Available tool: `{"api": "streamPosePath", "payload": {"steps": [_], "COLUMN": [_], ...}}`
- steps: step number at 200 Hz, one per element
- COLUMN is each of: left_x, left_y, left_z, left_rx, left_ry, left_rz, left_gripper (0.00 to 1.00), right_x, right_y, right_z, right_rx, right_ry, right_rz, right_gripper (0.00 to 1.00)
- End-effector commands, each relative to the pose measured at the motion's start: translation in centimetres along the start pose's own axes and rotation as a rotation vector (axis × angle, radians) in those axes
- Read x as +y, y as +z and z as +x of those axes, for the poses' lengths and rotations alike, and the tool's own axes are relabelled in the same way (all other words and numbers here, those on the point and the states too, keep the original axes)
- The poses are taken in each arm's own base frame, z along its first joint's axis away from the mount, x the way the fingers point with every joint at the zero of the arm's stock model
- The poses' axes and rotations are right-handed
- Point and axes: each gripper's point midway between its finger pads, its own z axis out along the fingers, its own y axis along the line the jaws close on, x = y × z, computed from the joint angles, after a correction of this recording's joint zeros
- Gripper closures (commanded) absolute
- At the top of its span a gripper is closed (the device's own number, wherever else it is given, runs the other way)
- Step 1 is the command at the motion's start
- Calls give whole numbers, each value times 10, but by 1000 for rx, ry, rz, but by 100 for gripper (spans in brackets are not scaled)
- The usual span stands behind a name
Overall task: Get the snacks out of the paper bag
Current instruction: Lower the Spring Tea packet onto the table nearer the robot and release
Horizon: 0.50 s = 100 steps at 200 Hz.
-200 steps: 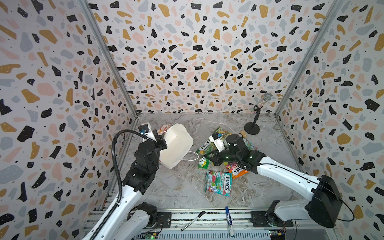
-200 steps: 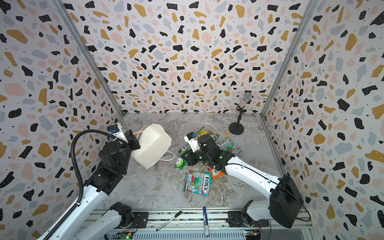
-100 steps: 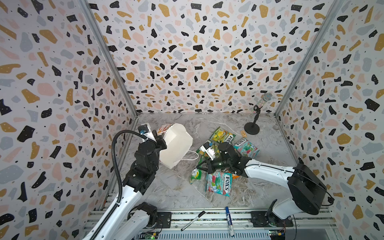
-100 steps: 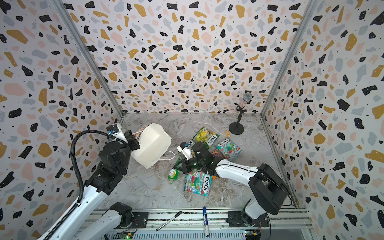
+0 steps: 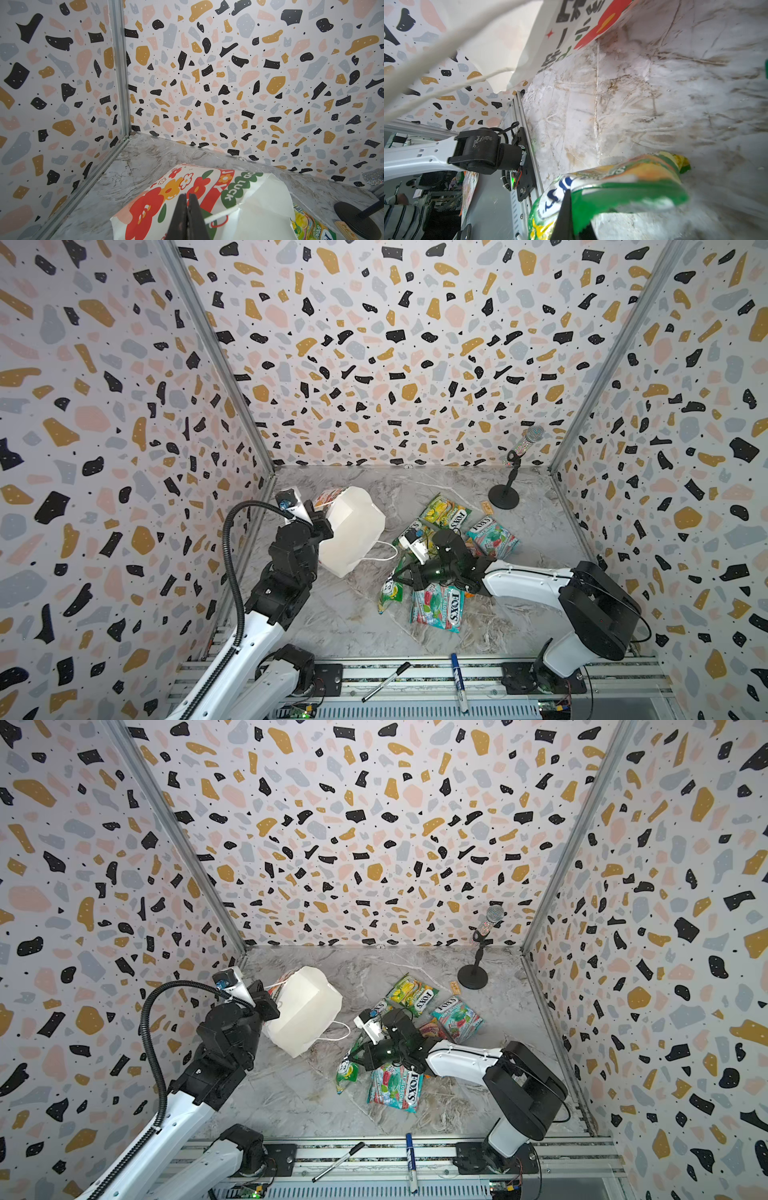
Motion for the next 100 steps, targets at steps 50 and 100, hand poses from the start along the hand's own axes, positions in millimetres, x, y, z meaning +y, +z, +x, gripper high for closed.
{"api": "streamPosePath", "payload": {"steps": [50,100], "left_x": [3,2], "left_y": [-1,-1], "left_z": [-7,-7], "left_rx": [-33,-34], "left_ry": [-15,-16], "left_rz": [-9,-8], "left_gripper": [100,100], "right_x": [-39,-26], "right_y": [4,21], "right_z": [30,34], "right_rx": [79,74], "right_ry": [24,65], "right_rz": [150,30], "right_gripper": [100,100]}}
